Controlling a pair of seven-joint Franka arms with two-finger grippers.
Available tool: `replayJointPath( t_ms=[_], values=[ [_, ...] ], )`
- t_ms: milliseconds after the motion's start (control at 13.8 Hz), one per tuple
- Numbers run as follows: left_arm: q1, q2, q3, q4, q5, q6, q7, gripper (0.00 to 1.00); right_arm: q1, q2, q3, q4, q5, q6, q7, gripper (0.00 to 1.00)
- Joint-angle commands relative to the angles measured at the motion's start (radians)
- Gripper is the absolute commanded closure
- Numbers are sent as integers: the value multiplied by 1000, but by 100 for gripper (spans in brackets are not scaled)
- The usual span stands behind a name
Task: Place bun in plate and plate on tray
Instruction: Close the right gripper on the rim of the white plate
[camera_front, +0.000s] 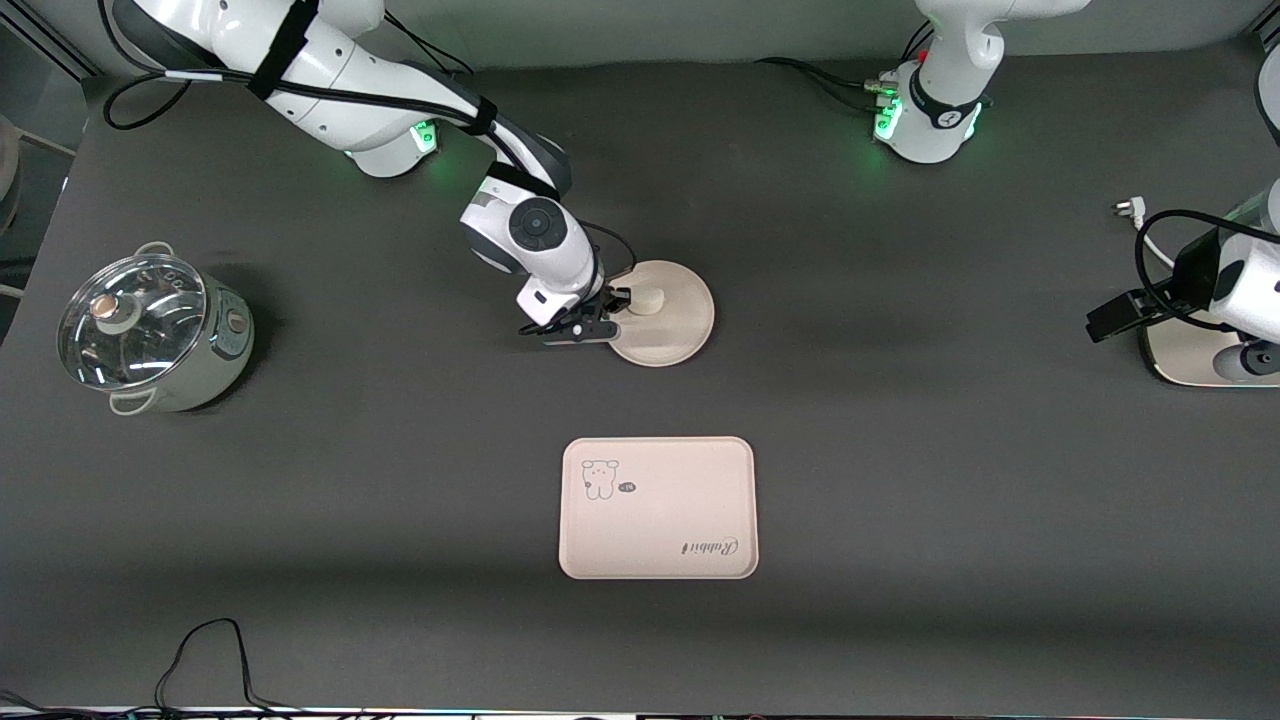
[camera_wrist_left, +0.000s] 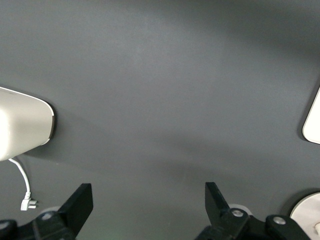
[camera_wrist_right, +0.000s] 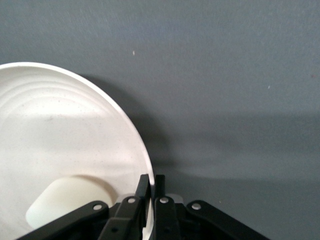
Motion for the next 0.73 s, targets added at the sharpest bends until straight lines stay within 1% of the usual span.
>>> replayJointPath(
  t_ms=[0,145,290,363,508,653],
  values=[
    [14,-26,-6,0,-8,-38,19,0,-1,-1,10,35,-22,-9,36,100],
    [1,-15,-9,38,-9,-65,19,0,-23,-7,50,38,-13,-11,36,100],
    [0,-9,-11,69,-12,-65,19,0,-23,-36,74,41,47,-12,30,100],
    [0,-9,-11,72,-16,-63,19,0,-23,-51,88,52,73,-40,25,100],
    [0,-6,-11,70,-16,-65,19,0,-23,-62,122,123,122,-142,24,100],
    [5,3,-11,70,-14,-58,24,0,-23,-62,129,186,162,-179,19,100]
  ],
)
